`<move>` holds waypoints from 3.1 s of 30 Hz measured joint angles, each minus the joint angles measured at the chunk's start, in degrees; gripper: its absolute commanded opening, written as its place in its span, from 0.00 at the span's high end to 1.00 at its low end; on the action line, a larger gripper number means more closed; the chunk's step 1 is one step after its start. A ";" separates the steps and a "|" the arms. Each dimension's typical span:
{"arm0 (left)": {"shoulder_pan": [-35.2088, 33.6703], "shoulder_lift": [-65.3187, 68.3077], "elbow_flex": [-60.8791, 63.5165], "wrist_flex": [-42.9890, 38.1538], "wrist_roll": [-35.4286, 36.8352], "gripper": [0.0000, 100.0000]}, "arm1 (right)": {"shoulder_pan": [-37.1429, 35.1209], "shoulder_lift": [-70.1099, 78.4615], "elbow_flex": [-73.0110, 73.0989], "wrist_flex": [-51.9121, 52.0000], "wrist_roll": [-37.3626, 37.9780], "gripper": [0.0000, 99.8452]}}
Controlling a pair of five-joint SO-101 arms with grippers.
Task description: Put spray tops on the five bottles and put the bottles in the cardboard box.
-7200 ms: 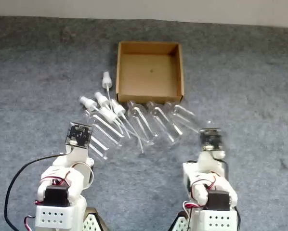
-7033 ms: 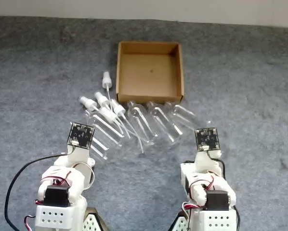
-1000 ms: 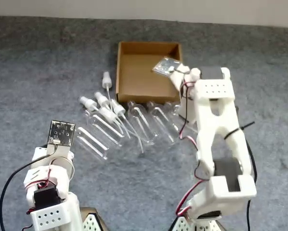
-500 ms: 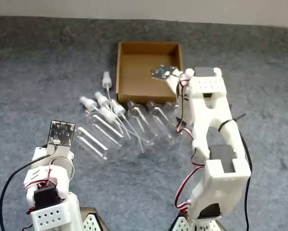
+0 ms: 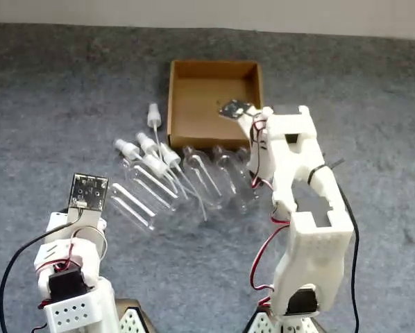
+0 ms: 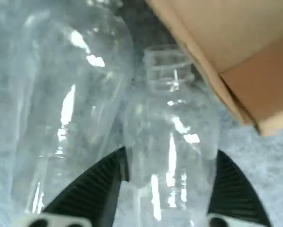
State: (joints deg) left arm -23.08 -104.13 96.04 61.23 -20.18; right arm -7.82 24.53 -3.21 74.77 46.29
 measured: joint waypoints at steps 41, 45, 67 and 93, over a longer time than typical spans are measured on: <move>13.63 75.96 -81.05 16.53 5.71 0.96 | 6.24 -32.79 40.97 -16.18 -25.85 1.00; 13.63 96.53 -96.35 18.55 12.57 0.89 | 6.07 -32.79 40.97 -16.26 -25.85 1.00; 12.92 137.14 -117.36 21.54 48.44 0.88 | 6.15 -33.41 42.81 -19.78 -25.85 1.00; 16.00 146.20 -124.66 21.54 56.26 0.89 | 6.15 -33.41 42.81 -19.78 -25.85 1.00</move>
State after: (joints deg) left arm -7.08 42.07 -28.62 82.77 36.09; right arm -1.67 -8.88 39.60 54.99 20.44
